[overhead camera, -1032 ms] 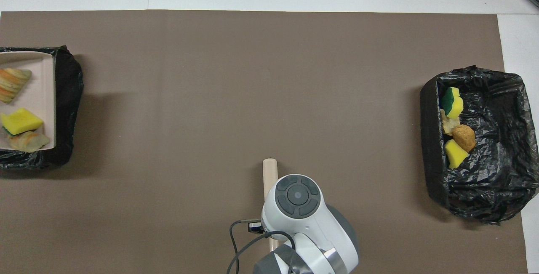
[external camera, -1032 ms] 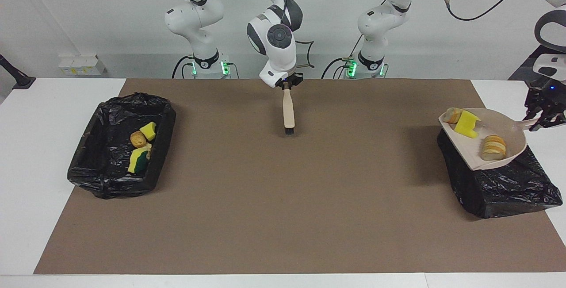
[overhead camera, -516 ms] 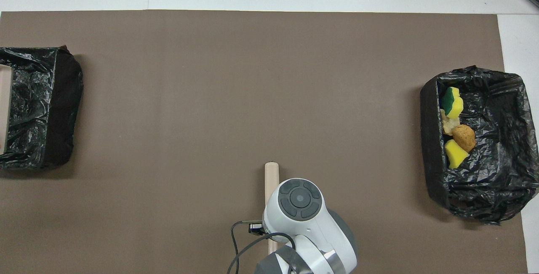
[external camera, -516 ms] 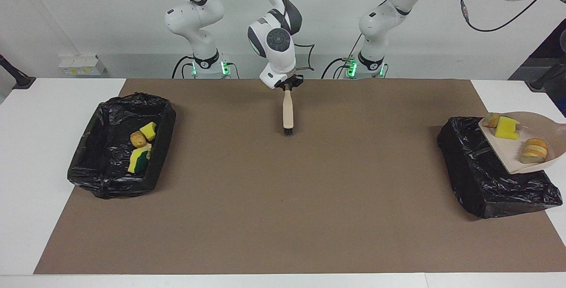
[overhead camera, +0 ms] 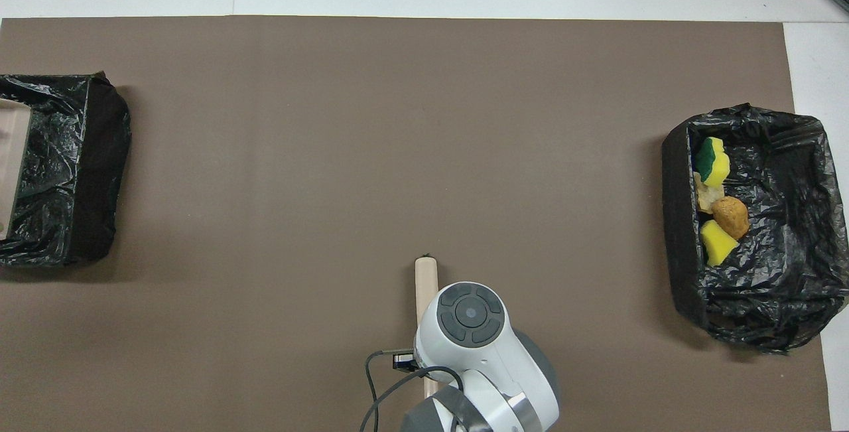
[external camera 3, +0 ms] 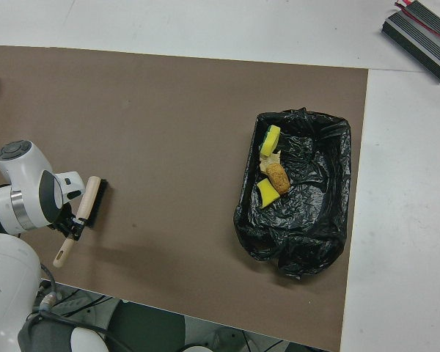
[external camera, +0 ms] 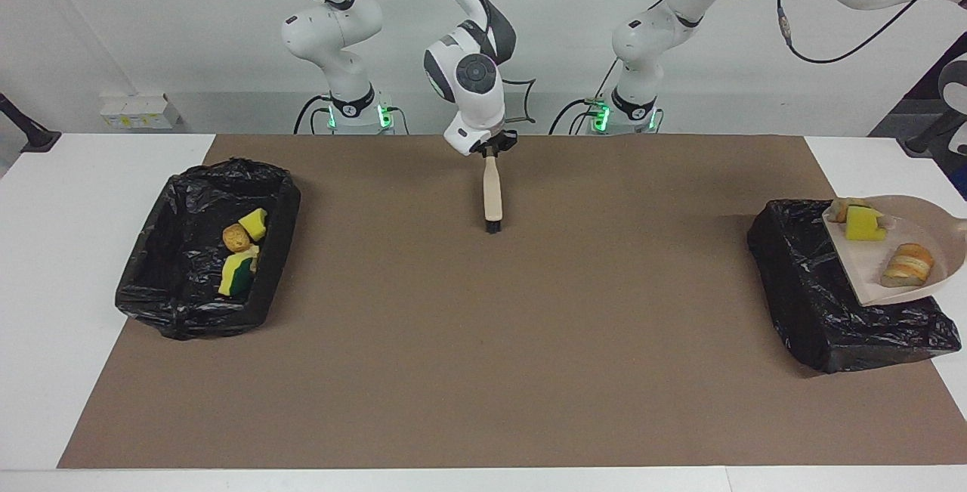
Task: Sweep and dump trash in bin
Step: 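Lower the brush onto the table and release it with the right gripper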
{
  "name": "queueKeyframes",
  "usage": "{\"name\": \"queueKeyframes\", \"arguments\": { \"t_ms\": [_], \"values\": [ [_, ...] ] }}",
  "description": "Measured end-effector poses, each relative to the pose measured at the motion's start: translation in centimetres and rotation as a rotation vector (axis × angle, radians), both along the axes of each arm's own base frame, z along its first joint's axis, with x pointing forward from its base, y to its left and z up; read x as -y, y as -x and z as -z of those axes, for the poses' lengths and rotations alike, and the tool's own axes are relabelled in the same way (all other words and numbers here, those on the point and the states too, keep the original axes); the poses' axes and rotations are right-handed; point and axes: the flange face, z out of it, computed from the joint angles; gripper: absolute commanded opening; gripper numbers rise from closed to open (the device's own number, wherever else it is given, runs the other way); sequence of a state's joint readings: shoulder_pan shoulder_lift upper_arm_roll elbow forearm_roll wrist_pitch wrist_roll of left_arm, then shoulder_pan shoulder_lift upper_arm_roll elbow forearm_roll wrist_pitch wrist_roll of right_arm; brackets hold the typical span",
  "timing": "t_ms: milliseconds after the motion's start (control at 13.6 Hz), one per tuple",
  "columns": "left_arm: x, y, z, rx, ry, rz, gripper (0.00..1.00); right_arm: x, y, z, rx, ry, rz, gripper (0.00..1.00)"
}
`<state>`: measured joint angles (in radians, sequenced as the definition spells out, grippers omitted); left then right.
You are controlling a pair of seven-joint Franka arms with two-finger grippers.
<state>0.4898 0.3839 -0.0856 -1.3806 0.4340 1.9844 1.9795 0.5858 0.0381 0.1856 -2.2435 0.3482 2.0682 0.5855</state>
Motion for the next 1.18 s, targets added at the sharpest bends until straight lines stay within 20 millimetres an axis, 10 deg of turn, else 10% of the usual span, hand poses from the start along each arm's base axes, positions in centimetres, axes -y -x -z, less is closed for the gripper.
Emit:
{"name": "queueKeyframes", "arguments": {
  "t_ms": [147,221,663,1179],
  "values": [
    [-0.8,0.4,0.1,0.005,-0.005,-0.045,0.0,0.1,0.0,0.2,0.009,-0.003,0.004,0.9],
    [-1.0,0.6,0.0,0.006,-0.02,-0.069,0.0,0.1,0.0,0.3,0.008,-0.002,0.005,1.0],
    [-1.1,1.0,-2.3,0.013,-0.144,-0.119,0.0,0.3,-2.6,-1.6,0.075,-0.025,0.021,1.0],
    [0.2,2.1,-6.1,0.046,-0.211,-0.174,0.0,8.4,-11.8,-8.5,0.24,0.032,0.064,1.0]
  ]
}}
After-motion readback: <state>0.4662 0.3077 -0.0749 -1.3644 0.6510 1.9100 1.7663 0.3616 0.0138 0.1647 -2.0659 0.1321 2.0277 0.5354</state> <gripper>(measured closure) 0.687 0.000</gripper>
